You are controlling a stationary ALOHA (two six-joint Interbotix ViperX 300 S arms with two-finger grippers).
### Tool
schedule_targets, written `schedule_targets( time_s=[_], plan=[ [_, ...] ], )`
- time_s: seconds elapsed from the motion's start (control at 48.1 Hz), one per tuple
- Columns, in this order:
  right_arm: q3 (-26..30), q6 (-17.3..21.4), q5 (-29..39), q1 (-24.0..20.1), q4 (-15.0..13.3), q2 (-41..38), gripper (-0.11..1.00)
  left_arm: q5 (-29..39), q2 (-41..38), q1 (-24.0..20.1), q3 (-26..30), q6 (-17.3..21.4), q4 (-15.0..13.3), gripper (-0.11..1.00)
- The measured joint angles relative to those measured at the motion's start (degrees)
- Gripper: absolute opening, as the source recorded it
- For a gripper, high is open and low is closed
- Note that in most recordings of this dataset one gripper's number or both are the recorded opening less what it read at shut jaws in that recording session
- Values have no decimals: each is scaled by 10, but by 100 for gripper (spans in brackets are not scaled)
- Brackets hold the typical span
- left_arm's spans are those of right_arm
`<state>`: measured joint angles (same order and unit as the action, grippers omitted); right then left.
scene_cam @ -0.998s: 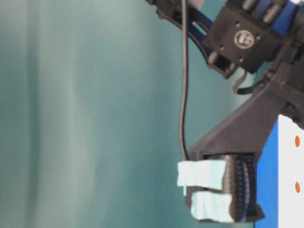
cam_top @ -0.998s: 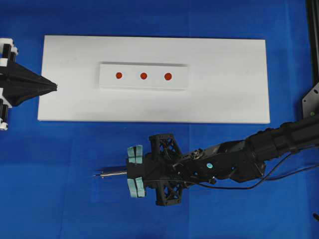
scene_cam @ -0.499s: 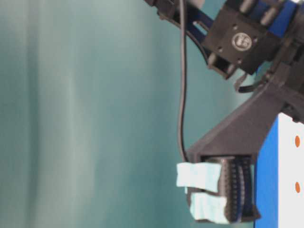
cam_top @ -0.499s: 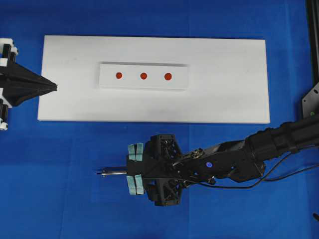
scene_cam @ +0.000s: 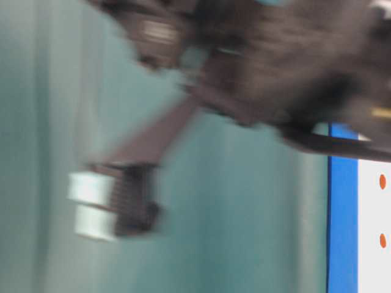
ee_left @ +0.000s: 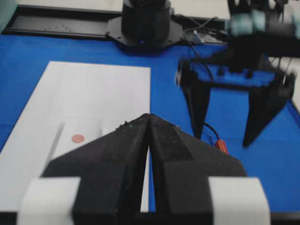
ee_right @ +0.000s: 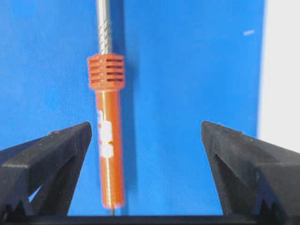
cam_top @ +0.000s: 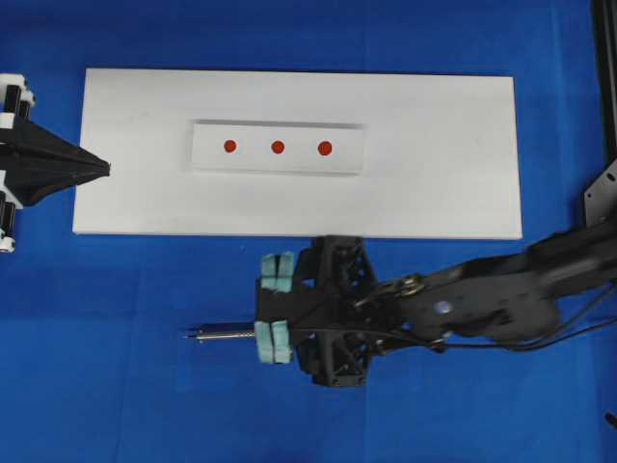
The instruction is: Touch the tip of the soldering iron to the mark.
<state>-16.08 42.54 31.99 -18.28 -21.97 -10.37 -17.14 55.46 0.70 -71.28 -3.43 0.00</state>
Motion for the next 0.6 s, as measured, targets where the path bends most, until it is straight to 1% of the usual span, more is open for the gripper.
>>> schedule_targets(
  time_s=[0.146, 0.312, 0.395, 0.478, 0.603],
  plan=[
    [0, -1, 26, -8, -9, 41, 85, 1, 0, -1, -1, 0, 0, 0],
    [0, -1, 29, -7, -19, 46, 85, 1, 0, -1, 0, 1, 0, 0],
    [0, -4, 31, 4, -30, 46, 85, 1, 1, -1, -1, 1, 0, 0],
    [0, -12, 32, 25, -37, 47, 85, 1, 1, -1, 0, 0, 0, 0],
    [-4, -41, 32, 73, -38, 48, 85, 0, 1, -1, 0, 0, 0, 0]
  ],
)
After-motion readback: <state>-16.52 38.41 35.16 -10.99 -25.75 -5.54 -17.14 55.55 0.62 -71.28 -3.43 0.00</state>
